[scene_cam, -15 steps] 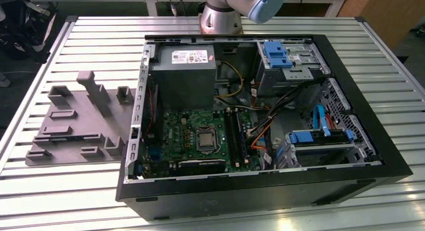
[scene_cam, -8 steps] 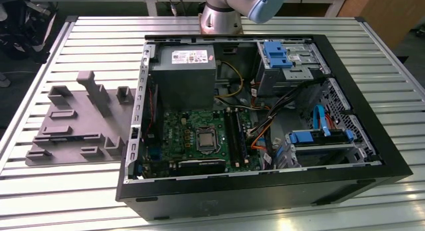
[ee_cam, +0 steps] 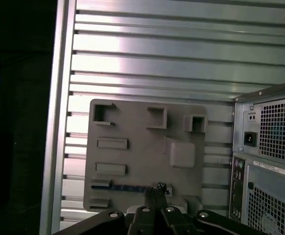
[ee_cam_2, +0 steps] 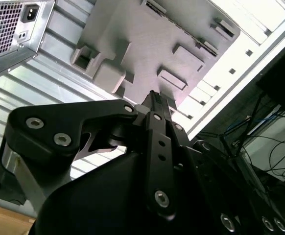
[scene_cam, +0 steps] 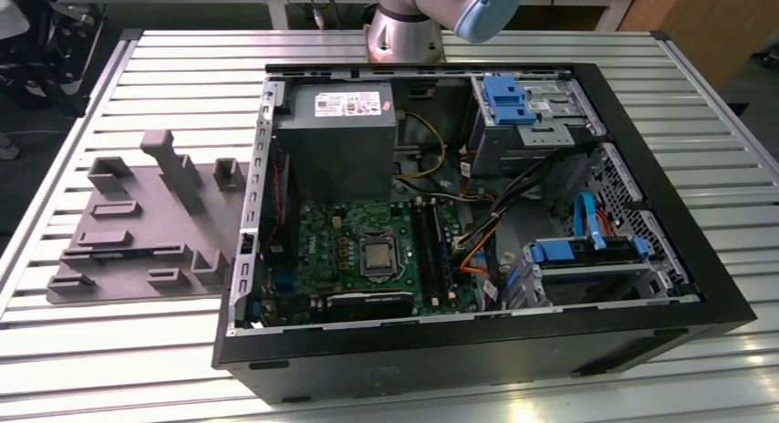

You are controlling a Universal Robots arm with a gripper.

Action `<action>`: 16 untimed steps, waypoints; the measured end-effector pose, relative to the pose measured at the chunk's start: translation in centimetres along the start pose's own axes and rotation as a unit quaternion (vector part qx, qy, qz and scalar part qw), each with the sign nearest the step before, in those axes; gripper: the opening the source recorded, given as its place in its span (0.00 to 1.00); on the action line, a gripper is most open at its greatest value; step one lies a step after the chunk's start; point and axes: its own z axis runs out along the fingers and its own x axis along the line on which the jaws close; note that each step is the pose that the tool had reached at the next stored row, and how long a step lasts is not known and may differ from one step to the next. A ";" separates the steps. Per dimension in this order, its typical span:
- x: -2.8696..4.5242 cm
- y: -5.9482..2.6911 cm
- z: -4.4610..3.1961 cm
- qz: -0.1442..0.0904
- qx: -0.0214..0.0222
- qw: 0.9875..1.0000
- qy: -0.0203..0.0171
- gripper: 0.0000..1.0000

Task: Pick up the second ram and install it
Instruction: 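Pick up the second ram and move it above second insertion slot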

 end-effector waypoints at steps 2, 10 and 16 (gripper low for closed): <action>0.00 0.00 0.03 -0.016 0.000 1.000 0.001 0.11; 0.03 -0.01 0.06 -0.060 0.003 0.998 0.002 0.11; 0.05 -0.01 0.10 -0.084 0.005 0.996 0.004 0.11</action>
